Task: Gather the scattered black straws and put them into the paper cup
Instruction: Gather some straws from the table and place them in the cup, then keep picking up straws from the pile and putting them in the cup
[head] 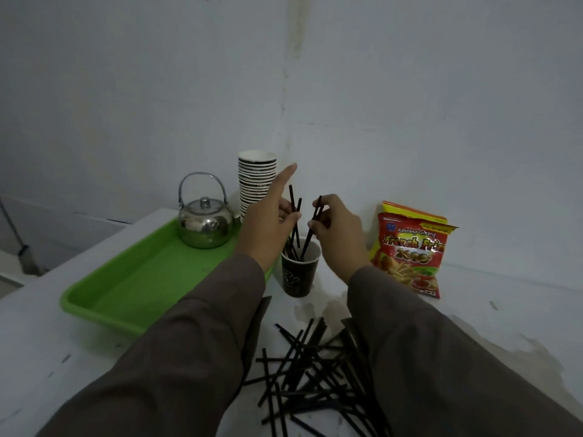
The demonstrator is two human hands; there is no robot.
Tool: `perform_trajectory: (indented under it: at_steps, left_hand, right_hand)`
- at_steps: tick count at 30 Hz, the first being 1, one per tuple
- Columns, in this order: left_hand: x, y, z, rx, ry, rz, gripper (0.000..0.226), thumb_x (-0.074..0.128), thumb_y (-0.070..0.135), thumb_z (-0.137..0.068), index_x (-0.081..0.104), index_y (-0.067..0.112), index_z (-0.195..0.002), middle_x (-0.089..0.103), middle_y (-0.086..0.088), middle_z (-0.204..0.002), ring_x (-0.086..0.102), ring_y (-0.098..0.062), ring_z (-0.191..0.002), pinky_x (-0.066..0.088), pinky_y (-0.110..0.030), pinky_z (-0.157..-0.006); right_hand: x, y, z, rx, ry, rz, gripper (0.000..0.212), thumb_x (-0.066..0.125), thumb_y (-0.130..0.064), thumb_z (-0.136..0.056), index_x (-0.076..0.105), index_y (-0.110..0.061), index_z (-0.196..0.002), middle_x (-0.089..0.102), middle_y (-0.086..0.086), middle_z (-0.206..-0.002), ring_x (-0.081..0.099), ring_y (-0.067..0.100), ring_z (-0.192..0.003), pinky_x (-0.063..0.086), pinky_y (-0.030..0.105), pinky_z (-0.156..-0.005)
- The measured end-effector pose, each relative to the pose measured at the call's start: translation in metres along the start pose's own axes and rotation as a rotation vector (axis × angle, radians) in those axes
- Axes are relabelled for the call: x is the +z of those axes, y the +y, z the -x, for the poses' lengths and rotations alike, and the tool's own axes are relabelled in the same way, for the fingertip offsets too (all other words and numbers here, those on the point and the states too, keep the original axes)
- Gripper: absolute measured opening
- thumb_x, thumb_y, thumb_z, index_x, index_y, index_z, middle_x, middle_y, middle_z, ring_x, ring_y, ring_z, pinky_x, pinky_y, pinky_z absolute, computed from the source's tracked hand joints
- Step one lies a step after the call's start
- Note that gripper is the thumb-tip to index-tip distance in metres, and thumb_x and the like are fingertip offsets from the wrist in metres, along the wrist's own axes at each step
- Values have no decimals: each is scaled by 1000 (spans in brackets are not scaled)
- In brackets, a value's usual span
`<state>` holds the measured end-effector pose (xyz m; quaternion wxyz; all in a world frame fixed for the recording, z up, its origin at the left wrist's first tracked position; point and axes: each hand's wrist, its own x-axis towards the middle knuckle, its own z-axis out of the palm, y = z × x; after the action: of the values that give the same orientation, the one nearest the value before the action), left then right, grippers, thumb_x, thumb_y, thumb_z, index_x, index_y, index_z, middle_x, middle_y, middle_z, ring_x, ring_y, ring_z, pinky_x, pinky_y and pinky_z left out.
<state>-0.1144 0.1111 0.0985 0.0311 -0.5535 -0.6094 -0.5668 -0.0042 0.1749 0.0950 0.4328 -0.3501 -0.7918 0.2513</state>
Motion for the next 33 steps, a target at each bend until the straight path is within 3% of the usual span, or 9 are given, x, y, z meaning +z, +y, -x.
perform_trajectory:
  at_steps: [4,8,12,15,18,22,26,30,33]
  left_hand:
    - [10,-19,10,-28,-125,-59,66,61,3,-80,40,42,-129,55,-2,-72,58,-21,-69,50,-27,-68]
    - [15,-30,15,-7,-240,-181,46,55,6,-86,49,24,-128,66,-8,-102,60,-21,-93,47,-29,-81]
    - [6,-23,13,35,-274,-279,45,50,10,-90,40,15,-134,57,-14,-120,52,-26,-109,38,-28,-91]
    - [-12,-12,29,73,-154,-297,44,49,11,-90,41,15,-133,48,-10,-130,43,-21,-120,28,-21,-98]
    - [-31,2,68,126,-152,-230,36,53,10,-88,52,16,-123,58,-7,-115,53,-15,-102,39,-19,-88]
    - [-41,14,123,117,-418,-179,24,61,8,-84,65,17,-107,69,-1,-96,58,-7,-77,43,-11,-67]
    - [-44,14,148,55,-651,-202,22,61,8,-84,67,18,-103,68,2,-89,55,-2,-69,40,-6,-63]
    - [-47,9,147,33,-659,-229,17,63,9,-82,69,19,-94,64,11,-81,55,0,-67,38,-1,-62]
    - [-43,5,150,41,-675,-256,16,63,11,-82,69,20,-94,62,12,-80,54,1,-67,37,-1,-62]
  right_hand:
    - [13,10,8,-25,-206,124,37,51,-1,-86,50,-20,-118,64,14,-92,62,25,-80,51,31,-68]
    - [14,11,4,33,-303,202,37,50,-3,-86,54,-13,-121,63,15,-114,60,26,-100,44,24,-76]
    - [-4,1,6,17,-226,176,40,56,-12,-87,50,-16,-127,61,7,-119,55,15,-96,42,23,-83]
    - [-24,-3,29,-65,-105,144,32,57,-16,-87,55,-18,-119,61,2,-109,54,10,-89,43,20,-79]
    - [-41,1,74,-118,-134,139,21,60,-15,-85,62,-18,-105,61,-4,-90,54,3,-76,42,11,-67]
    - [-51,12,130,-152,-385,251,15,63,-14,-82,67,-19,-95,59,-6,-83,48,2,-70,38,9,-65]
    - [-51,21,167,-248,-579,363,17,64,-18,-82,69,-16,-98,64,3,-96,51,17,-92,31,17,-74]
    - [-55,25,184,-317,-617,460,15,64,-19,-81,70,-14,-95,67,5,-92,56,23,-89,42,29,-79]
    - [-56,26,193,-305,-635,481,15,64,-25,-82,69,-15,-92,66,4,-90,56,21,-87,42,28,-77]
